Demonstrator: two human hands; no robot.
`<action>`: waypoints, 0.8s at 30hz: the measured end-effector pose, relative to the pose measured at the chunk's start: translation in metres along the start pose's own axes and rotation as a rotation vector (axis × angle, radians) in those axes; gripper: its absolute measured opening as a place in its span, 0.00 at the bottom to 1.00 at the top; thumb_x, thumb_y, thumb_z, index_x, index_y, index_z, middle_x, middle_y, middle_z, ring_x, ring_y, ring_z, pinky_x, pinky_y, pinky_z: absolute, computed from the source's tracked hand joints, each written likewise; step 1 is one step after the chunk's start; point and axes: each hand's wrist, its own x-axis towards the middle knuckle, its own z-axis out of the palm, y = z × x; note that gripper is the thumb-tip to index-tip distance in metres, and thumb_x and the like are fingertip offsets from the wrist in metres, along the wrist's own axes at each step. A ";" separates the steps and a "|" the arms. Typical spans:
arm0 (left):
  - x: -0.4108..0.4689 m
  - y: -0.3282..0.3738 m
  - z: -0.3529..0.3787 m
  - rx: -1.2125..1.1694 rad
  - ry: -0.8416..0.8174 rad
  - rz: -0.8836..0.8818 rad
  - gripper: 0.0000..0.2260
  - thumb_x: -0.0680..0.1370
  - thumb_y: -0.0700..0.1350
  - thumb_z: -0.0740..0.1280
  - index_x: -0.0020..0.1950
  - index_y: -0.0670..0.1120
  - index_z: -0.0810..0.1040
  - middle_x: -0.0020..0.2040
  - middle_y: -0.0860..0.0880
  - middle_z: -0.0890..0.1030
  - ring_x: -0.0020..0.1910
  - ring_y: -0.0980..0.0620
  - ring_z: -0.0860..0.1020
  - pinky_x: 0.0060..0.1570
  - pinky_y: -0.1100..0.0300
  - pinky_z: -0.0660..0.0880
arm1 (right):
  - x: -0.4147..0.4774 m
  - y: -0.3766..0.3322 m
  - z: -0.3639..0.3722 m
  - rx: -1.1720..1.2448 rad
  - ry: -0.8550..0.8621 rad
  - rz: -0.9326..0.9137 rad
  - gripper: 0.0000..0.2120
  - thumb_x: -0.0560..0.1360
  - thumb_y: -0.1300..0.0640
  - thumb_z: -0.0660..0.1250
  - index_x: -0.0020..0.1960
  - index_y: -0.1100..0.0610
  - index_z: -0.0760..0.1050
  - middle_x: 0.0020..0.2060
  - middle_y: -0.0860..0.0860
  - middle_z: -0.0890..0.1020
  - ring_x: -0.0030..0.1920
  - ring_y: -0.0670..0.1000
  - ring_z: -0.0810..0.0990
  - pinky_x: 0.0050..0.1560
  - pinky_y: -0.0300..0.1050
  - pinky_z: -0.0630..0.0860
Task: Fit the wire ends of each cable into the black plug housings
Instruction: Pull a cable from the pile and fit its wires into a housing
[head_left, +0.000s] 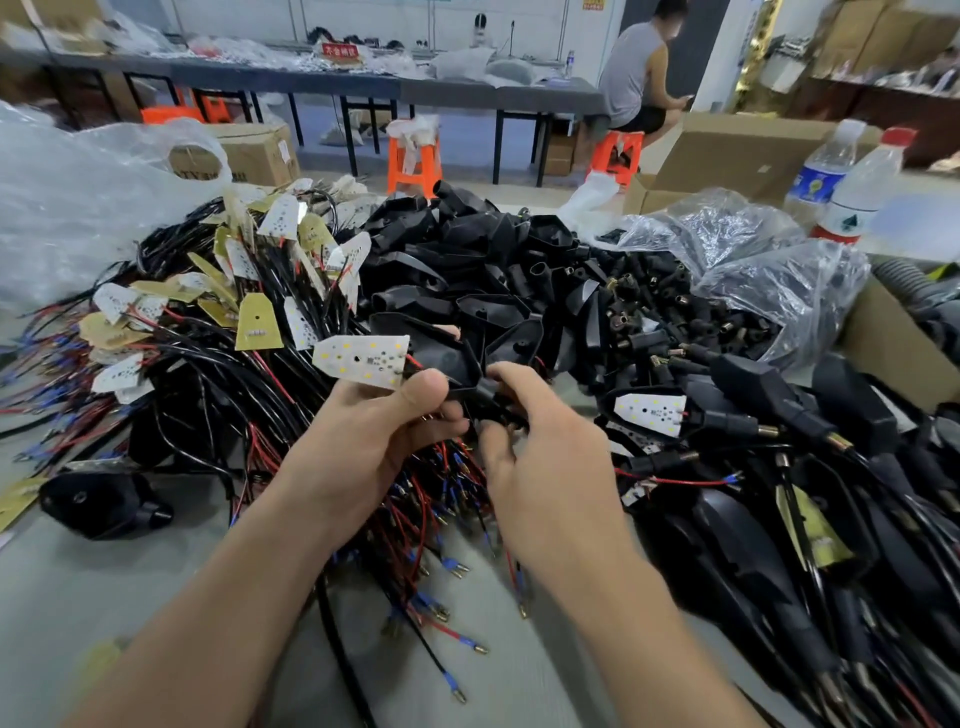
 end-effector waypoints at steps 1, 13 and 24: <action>0.000 0.001 -0.001 0.008 0.010 -0.003 0.09 0.71 0.43 0.77 0.45 0.40 0.82 0.39 0.45 0.81 0.36 0.51 0.83 0.41 0.58 0.82 | 0.001 0.004 0.002 0.052 0.001 0.040 0.11 0.78 0.56 0.66 0.58 0.44 0.75 0.45 0.44 0.85 0.46 0.47 0.80 0.49 0.44 0.74; -0.001 -0.001 0.003 0.021 0.086 0.047 0.09 0.71 0.45 0.73 0.49 0.45 0.81 0.41 0.49 0.82 0.37 0.52 0.83 0.41 0.59 0.83 | 0.002 0.011 0.001 0.284 0.057 0.039 0.10 0.81 0.57 0.64 0.41 0.50 0.74 0.32 0.50 0.76 0.35 0.49 0.72 0.35 0.39 0.67; 0.002 0.016 -0.014 0.088 0.191 0.153 0.14 0.66 0.54 0.77 0.47 0.50 0.85 0.39 0.53 0.82 0.36 0.57 0.81 0.42 0.62 0.82 | 0.006 0.019 -0.001 0.313 0.069 0.086 0.09 0.76 0.60 0.72 0.37 0.53 0.78 0.28 0.48 0.79 0.28 0.50 0.72 0.30 0.38 0.65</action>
